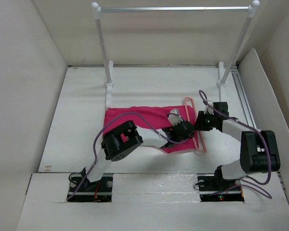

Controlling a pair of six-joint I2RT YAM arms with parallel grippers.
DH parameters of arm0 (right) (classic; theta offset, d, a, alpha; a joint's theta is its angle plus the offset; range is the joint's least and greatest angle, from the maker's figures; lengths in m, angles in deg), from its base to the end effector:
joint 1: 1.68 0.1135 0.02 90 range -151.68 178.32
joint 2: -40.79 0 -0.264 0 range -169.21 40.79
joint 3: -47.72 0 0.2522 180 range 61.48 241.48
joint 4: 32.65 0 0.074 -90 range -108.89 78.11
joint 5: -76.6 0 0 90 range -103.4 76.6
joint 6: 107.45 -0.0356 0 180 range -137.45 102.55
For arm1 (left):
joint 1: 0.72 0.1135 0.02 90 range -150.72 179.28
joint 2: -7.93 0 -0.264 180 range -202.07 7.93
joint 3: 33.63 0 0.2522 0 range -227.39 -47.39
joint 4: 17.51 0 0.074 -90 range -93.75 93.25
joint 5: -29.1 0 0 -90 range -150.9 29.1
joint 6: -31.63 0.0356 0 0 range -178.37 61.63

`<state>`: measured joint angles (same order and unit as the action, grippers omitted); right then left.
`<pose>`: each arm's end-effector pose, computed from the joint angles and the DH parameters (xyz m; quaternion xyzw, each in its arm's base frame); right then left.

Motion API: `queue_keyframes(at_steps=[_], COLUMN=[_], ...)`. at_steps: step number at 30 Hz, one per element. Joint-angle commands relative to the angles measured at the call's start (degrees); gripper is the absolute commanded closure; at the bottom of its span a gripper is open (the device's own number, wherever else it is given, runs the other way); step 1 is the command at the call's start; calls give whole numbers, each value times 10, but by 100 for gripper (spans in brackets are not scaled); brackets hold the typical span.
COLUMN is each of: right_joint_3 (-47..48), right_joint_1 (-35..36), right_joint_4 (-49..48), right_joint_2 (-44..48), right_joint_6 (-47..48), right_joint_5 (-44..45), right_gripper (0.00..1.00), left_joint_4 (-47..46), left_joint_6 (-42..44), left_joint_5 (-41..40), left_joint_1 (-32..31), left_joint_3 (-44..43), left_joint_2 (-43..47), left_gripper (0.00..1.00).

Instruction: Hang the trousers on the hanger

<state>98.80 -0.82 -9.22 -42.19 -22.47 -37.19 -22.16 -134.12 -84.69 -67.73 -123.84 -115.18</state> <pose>0.2622 0.0183 0.1546 -0.0275 0.9357 0.2115 0.2811 0.1967 -0.4269 0.1472 -0.1695 0.8294 -0.4194 0.3280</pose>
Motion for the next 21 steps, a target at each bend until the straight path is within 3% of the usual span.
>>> queue_keyframes(at_steps=[1,6,7,11,16,21], right_joint_3=[-22,-36,-41,-51,-2,56], right_joint_1=[5,-7,-13,-34,-60,-84], right_joint_4=[-54,-71,-80,-111,-56,-11], right_joint_2=[-10,-21,-20,22,101,111], right_joint_6=[-28,-46,-48,-73,-69,-60], right_joint_5=[-19,-66,-72,-85,-78,-76], right_gripper=[70,92,100,100,100,100], left_joint_4=[43,53,54,74,100,131], left_joint_6=[22,29,31,42,88,111], left_joint_5=[17,11,11,13,-7,-13], left_joint_1=[-1,-1,4,4,9,26], left_joint_3=[19,41,42,43,64,104], left_joint_2=[9,29,30,38,80,118], left_gripper=[100,100,100,100,100,100])
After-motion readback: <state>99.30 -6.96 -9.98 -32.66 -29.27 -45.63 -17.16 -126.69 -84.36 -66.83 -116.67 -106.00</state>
